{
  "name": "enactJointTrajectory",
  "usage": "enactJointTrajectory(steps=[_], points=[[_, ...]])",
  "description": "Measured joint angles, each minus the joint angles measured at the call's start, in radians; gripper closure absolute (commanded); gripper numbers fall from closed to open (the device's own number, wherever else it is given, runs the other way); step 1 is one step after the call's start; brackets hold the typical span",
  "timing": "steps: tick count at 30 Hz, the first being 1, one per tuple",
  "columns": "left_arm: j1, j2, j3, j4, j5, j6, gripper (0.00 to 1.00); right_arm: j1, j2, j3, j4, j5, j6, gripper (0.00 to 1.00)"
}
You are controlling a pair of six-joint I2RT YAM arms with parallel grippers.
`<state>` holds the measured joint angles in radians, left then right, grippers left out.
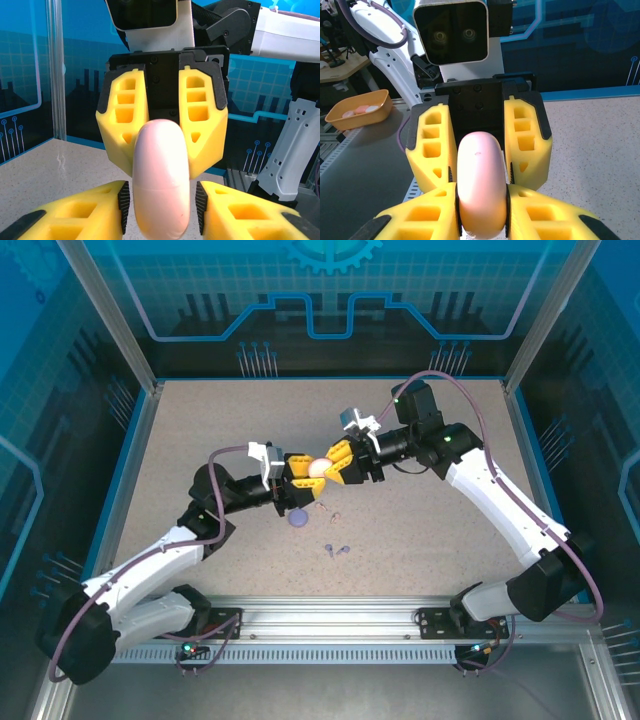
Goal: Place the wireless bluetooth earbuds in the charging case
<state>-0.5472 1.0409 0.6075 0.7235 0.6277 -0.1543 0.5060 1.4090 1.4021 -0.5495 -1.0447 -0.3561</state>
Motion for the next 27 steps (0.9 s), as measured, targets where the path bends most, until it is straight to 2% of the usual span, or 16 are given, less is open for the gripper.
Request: enactJointTrajectory(steps=[15, 20, 27], points=[[-0.004, 0.002, 0.0, -0.019, -0.001, 0.0, 0.77, 0.008, 0.0, 0.0, -0.018, 0.026, -0.018, 0.72], [-0.006, 0.001, -0.001, -0.029, -0.001, 0.005, 0.81, 0.012, 0.0, 0.0, -0.036, 0.042, -0.034, 0.58], [-0.01, 0.001, -0.001, -0.038, -0.003, 0.024, 0.82, 0.009, -0.052, -0.026, 0.011, 0.104, 0.031, 0.27]])
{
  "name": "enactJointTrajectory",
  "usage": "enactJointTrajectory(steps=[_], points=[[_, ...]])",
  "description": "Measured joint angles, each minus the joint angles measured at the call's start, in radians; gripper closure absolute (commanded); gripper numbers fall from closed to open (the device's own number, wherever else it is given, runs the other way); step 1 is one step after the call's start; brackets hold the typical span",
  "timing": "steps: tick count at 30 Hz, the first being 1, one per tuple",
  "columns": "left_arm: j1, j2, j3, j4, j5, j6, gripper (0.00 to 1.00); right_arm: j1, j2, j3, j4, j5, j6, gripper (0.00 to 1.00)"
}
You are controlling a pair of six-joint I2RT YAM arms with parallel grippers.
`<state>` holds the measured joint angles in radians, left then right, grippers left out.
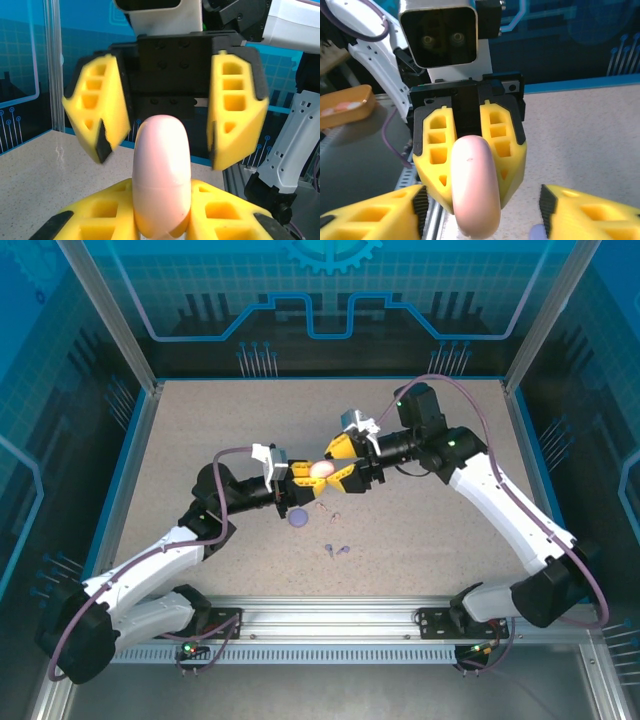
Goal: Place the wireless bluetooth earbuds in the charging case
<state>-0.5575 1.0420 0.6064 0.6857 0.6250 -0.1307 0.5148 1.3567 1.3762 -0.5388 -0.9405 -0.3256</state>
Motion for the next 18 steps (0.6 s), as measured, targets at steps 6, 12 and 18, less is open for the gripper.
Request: enactJointTrajectory(steps=[6, 12, 18], points=[[-0.005, 0.0, 0.0, 0.0, 0.0, 0.003, 0.82, 0.0, -0.053, -0.018, 0.06, 0.061, 0.058, 0.21], [-0.008, -0.001, 0.0, 0.0, 0.0, 0.007, 0.83, 0.003, -0.023, -0.018, 0.068, 0.108, 0.08, 0.21], [-0.009, -0.001, -0.001, -0.001, -0.011, 0.008, 0.83, 0.005, -0.015, -0.015, 0.069, 0.129, 0.098, 0.22]])
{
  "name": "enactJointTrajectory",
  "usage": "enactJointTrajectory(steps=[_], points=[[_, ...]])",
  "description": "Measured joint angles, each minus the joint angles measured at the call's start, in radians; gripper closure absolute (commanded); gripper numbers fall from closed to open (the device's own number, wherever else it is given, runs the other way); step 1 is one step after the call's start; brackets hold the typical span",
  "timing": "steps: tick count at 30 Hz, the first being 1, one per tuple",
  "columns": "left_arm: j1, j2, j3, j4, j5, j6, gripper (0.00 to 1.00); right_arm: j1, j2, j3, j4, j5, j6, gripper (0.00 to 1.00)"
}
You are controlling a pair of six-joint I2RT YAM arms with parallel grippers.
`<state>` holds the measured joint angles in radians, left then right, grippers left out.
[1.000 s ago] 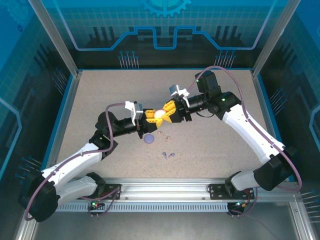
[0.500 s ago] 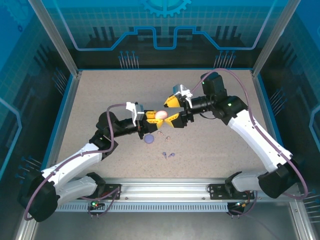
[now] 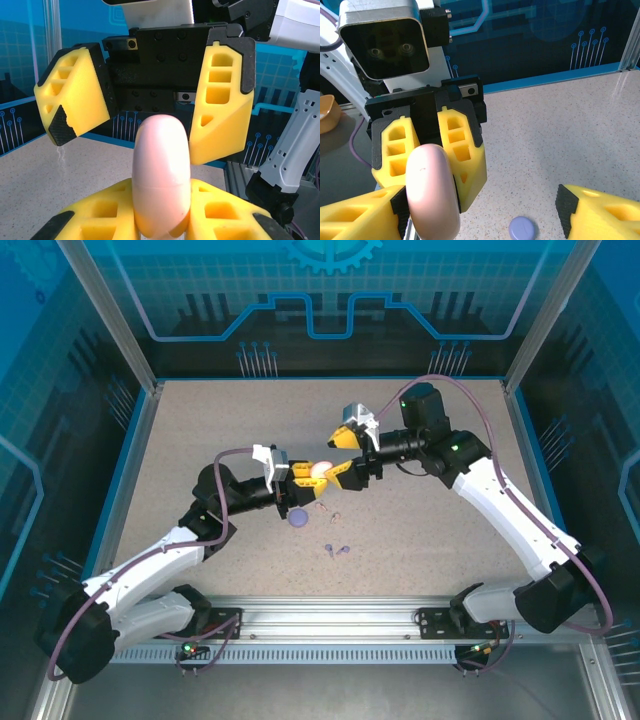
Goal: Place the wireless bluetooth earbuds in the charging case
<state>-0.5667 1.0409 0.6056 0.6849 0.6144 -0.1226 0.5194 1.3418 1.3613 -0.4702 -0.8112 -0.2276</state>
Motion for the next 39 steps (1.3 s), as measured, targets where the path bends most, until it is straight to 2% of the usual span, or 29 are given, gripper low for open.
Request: enactJointTrajectory(steps=[25, 30, 35, 39], points=[[-0.012, -0.002, -0.001, -0.026, -0.016, 0.029, 0.84, 0.001, 0.044, 0.072, 0.019, 0.05, 0.043, 0.21], [-0.012, -0.013, -0.009, -0.034, -0.025, 0.048, 0.88, -0.01, 0.001, 0.063, 0.026, 0.046, 0.089, 0.21], [-0.012, -0.064, -0.054, -0.036, -0.066, 0.056, 0.92, -0.012, -0.131, 0.008, 0.028, 0.162, 0.188, 0.22], [-0.012, -0.119, -0.097, -0.037, -0.106, 0.075, 0.93, -0.013, -0.225, -0.08, 0.009, 0.363, 0.317, 0.23]])
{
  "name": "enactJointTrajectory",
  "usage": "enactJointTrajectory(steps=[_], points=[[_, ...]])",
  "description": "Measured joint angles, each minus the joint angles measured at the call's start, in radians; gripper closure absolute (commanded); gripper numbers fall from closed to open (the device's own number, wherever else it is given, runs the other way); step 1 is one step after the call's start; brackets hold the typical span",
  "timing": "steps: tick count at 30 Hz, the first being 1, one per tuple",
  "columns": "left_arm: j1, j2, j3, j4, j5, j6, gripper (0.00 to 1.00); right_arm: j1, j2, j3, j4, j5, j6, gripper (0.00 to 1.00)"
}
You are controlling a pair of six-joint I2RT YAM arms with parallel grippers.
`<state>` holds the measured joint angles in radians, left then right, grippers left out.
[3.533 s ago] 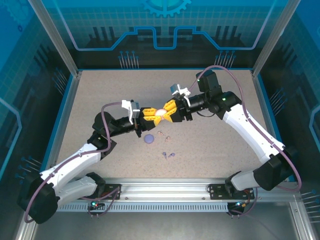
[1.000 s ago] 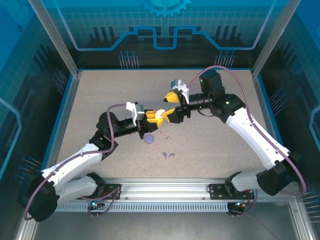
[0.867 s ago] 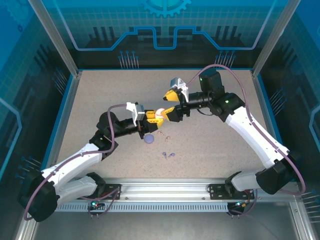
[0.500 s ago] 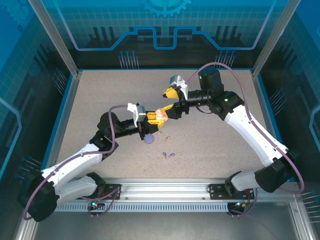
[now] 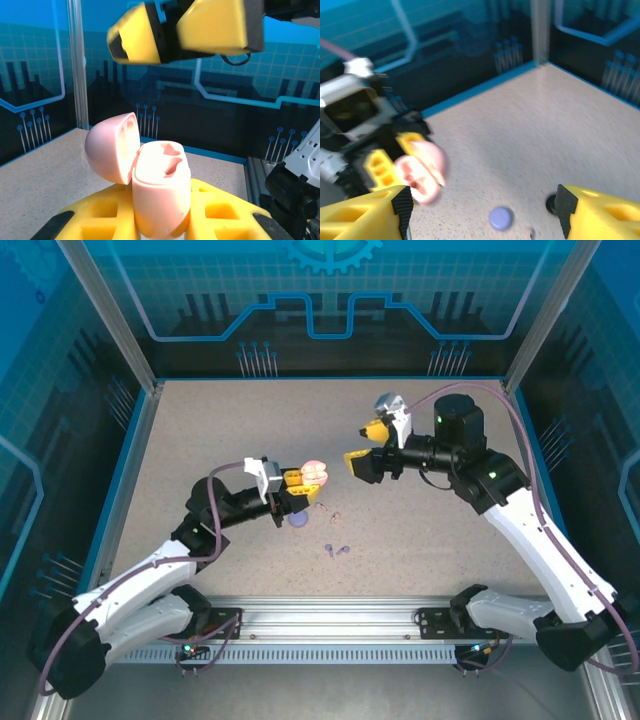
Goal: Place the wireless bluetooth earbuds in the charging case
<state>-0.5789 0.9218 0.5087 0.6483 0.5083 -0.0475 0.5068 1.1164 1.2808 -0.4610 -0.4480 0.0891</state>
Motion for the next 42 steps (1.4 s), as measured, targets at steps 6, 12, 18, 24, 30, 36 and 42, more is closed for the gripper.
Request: enactJointTrajectory(steps=[6, 12, 18, 24, 30, 36, 42], points=[[0.0, -0.061, -0.029, 0.0, -0.034, 0.019, 0.93, 0.005, 0.034, -0.135, -0.063, 0.229, 0.204, 0.34], [0.0, -0.115, -0.042, -0.011, -0.053, 0.029, 0.94, 0.087, 0.214, -0.238, -0.068, 0.334, 0.357, 0.4], [0.0, -0.153, -0.051, -0.027, -0.068, 0.032, 0.94, 0.166, 0.417, -0.252, -0.004, 0.375, 0.439, 0.43], [0.0, -0.177, -0.054, -0.059, -0.072, 0.032, 0.94, 0.204, 0.653, -0.103, -0.024, 0.414, 0.42, 0.46], [0.0, -0.208, -0.054, -0.085, -0.079, 0.033, 0.95, 0.236, 0.806, 0.099, -0.093, 0.436, 0.377, 0.47], [0.0, -0.233, -0.054, -0.106, -0.086, 0.049, 0.95, 0.248, 0.909, 0.199, -0.167, 0.45, 0.346, 0.51], [0.0, -0.237, -0.054, -0.121, -0.087, 0.051, 0.94, 0.262, 0.977, 0.259, -0.224, 0.467, 0.32, 0.55]])
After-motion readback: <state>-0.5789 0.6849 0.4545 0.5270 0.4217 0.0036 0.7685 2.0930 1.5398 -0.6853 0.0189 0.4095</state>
